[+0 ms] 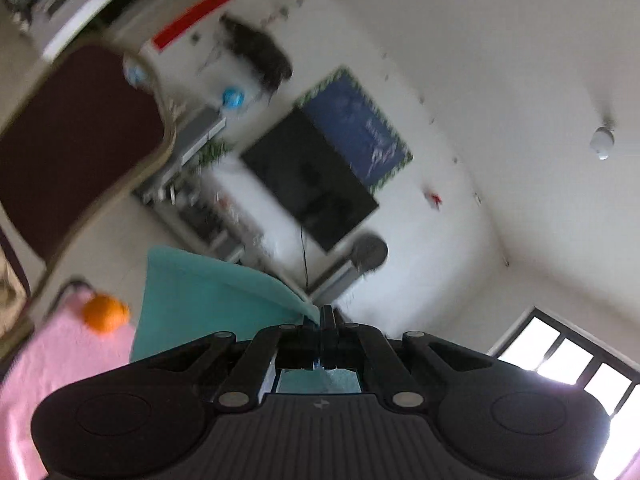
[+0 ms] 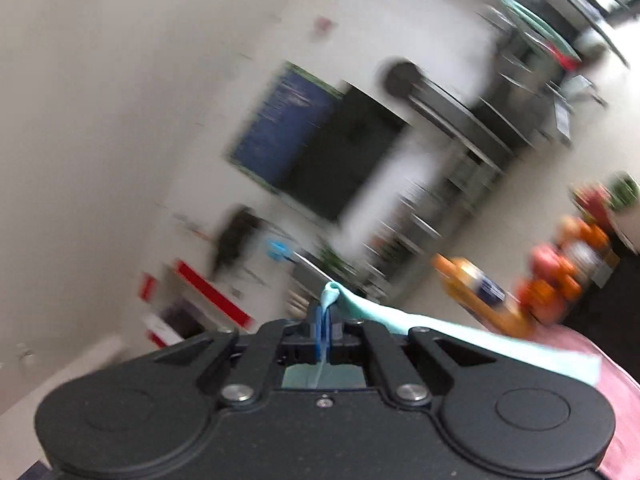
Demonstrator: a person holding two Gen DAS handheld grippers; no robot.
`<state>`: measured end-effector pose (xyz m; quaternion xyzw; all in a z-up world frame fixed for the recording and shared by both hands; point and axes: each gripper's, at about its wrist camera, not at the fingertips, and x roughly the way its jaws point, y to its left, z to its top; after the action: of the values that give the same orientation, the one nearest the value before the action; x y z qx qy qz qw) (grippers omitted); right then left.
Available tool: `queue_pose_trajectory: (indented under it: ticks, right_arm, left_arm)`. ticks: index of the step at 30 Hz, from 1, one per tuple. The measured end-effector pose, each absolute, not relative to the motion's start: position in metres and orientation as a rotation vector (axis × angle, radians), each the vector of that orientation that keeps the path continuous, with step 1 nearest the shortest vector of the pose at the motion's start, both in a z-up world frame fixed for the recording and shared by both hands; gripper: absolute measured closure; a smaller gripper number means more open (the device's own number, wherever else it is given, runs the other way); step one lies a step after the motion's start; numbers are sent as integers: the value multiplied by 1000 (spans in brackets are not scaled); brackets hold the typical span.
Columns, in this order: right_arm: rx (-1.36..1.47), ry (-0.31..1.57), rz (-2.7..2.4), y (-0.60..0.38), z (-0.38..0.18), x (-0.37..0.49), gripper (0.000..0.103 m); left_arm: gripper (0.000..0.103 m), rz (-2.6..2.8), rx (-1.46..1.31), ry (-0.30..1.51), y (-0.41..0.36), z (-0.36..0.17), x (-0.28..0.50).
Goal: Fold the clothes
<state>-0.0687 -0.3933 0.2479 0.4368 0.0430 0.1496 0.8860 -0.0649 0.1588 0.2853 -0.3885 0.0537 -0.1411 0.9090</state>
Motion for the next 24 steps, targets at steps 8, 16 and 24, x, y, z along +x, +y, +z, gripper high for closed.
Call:
queue_pose_trajectory:
  ticks: [8,16,24]
  right_arm:
    - [799,158,298,-366,255,-29,101]
    - [778,454,168,-326,197,140,101]
    - [657,208,231,-326,240,97,101]
  left_arm:
    - [103,-167,-799,311,158,241,7]
    - [103,-58,-761,455,166,217,130]
    - [103,-88,-621,239,168,247,83]
